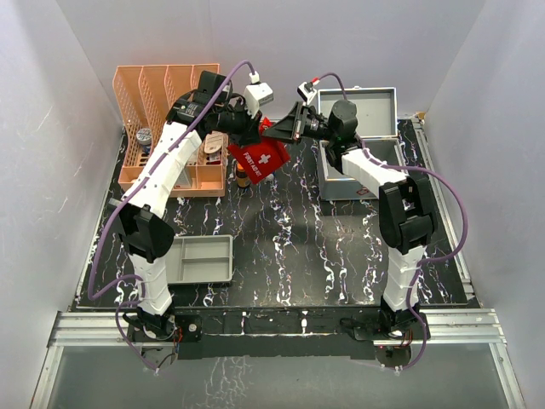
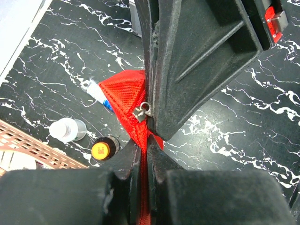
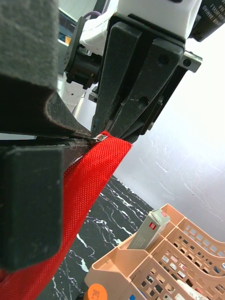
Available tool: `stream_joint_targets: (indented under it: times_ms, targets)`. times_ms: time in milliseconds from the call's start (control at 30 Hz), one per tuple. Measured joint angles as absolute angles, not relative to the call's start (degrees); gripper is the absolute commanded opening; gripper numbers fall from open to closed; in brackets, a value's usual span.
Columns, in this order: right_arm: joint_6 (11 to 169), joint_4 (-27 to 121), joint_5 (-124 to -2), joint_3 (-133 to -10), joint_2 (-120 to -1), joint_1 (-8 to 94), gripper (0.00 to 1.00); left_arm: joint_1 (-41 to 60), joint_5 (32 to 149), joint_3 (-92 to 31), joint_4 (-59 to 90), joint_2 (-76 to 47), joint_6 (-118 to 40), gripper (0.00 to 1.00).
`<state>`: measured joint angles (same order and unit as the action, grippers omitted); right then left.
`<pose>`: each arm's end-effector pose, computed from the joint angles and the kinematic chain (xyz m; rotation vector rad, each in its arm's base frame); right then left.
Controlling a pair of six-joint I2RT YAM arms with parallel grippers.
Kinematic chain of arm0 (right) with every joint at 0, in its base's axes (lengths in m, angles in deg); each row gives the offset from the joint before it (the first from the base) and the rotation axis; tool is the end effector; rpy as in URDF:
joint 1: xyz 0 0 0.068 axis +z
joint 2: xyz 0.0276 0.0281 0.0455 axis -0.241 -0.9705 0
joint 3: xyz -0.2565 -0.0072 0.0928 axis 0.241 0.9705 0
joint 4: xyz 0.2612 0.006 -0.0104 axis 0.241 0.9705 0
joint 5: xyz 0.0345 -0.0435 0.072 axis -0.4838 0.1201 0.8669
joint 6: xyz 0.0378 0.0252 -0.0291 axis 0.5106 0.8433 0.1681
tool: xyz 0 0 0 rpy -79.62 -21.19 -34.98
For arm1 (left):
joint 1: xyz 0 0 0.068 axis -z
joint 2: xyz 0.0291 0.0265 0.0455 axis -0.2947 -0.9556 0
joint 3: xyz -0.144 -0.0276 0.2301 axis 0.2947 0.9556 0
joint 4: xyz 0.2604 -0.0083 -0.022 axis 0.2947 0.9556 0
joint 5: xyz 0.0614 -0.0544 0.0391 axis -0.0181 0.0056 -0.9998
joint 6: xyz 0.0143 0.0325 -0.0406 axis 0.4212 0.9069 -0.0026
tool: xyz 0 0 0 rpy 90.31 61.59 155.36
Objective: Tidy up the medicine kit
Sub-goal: Zip the medicine pouch.
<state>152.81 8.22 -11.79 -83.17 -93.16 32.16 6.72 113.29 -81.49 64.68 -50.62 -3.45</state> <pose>0.4307 0.1737 0.3200 -0.2741 1.7783 1.8618 0.3843 -0.1901 0.4099 1.1370 1.8110 -0.5879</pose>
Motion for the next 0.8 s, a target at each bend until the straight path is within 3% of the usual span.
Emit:
stream_joint_targets:
  times_ms: [800]
  targets:
    - [145.4, 10.6, -9.3, -71.7, -86.1, 30.4, 0.0, 8.3, 113.2, -81.6, 67.4, -50.7, -2.4, 0.0]
